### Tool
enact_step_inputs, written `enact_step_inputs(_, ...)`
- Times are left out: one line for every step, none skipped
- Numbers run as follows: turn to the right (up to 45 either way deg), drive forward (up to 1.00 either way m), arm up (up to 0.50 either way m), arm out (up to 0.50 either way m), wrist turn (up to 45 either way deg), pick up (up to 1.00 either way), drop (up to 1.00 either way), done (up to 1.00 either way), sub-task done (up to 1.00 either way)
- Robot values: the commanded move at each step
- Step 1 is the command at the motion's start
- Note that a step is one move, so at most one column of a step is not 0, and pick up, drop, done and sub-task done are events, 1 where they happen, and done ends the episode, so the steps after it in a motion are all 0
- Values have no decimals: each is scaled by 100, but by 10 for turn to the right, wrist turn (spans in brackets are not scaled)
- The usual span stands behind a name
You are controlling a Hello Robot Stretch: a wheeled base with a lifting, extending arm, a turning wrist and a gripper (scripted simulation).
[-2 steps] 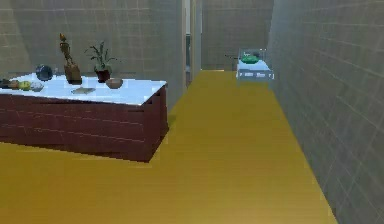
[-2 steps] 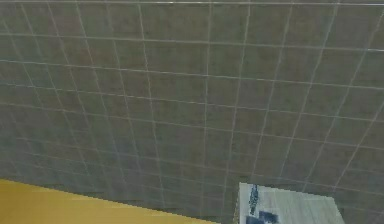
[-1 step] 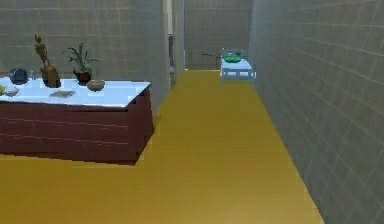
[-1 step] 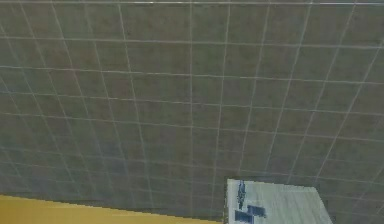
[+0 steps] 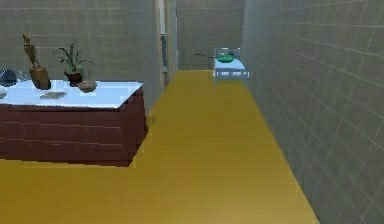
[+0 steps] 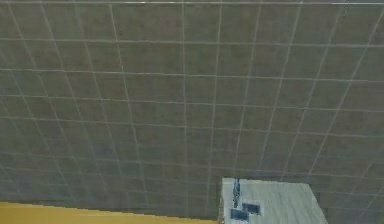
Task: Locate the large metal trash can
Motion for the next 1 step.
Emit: enact_step_inputs(0, 100, 0, 0, 0, 0, 0, 0, 0)
